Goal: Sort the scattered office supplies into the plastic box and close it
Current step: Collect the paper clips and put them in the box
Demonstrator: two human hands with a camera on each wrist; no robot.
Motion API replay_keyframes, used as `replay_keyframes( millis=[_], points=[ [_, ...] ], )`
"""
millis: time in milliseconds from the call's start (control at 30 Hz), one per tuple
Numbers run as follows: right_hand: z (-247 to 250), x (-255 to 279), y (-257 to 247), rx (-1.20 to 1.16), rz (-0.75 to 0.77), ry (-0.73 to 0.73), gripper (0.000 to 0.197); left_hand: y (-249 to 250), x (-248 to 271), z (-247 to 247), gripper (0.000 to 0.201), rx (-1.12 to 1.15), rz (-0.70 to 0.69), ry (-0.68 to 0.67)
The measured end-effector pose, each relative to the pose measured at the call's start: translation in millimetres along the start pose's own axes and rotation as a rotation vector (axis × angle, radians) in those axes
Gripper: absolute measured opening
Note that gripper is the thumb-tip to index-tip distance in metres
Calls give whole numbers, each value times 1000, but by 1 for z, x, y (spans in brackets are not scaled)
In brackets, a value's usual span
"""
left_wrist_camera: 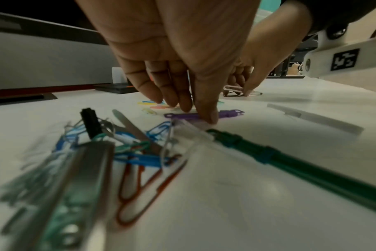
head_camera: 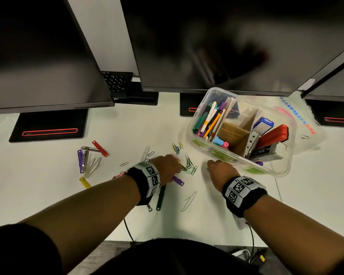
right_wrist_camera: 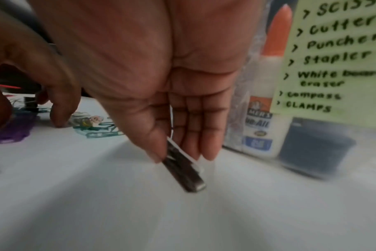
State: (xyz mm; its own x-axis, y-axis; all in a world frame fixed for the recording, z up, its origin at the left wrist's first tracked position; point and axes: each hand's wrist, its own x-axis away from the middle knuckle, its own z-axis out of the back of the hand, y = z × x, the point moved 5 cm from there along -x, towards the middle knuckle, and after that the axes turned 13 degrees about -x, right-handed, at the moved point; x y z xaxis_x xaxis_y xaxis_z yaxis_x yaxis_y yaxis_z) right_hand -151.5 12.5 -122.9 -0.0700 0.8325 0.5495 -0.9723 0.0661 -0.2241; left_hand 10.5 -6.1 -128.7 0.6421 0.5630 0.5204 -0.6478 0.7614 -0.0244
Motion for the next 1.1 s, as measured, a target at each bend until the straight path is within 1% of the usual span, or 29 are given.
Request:
replay_keyframes(
  millis=[67, 133, 233, 333, 433, 467, 500, 567, 633, 700, 767, 833, 900, 933, 1033, 1100],
  points=[
    [-3, 0, -3, -69, 8, -8, 29, 1, -1, 1, 27, -1, 24, 29],
    [-6, 2, -10, -116, 39, -16, 29, 0, -1, 0, 22, 10, 31, 43],
    [-8, 2, -22, -203, 109, -7, 35, -3, 1, 2, 18, 109, 53, 54],
    [-13, 5, -37, -250, 233, -42, 43, -20, 8, 8, 18, 324, 174, 91],
    [-21, 12, -54, -262, 375, -130, 52, -49, 16, 6, 38, 500, 311, 112],
    [-22, 14, -58, -279, 387, -167, 52, -60, 19, 2, 41, 553, 354, 122],
    [-24, 15, -61, -300, 383, -205, 51, -72, 21, -2, 41, 572, 398, 130],
    [-28, 15, -64, -311, 354, -267, 43, -93, 27, -14, 33, 552, 506, 95],
    [-31, 14, -62, -271, 327, -312, 37, -106, 34, -25, 28, 561, 615, 50],
    [-32, 14, -60, -210, 324, -332, 33, -112, 39, -32, 25, 555, 675, 29],
    [-31, 16, -58, -150, 344, -321, 33, -112, 39, -37, 27, 546, 696, 29],
    [-32, 18, -57, -64, 391, -299, 43, -109, 36, -38, 37, 535, 690, 22],
    [-37, 19, -56, 19, 416, -310, 52, -106, 30, -38, 42, 534, 688, 22],
    [-40, 19, -55, 39, 413, -319, 51, -106, 28, -37, 41, 527, 688, 28],
    [-44, 17, -55, 30, 395, -297, 31, -102, 23, -33, 31, 508, 682, 44],
    [-44, 17, -56, 0, 384, -277, 24, -99, 21, -31, 27, 508, 659, 62]
  ],
)
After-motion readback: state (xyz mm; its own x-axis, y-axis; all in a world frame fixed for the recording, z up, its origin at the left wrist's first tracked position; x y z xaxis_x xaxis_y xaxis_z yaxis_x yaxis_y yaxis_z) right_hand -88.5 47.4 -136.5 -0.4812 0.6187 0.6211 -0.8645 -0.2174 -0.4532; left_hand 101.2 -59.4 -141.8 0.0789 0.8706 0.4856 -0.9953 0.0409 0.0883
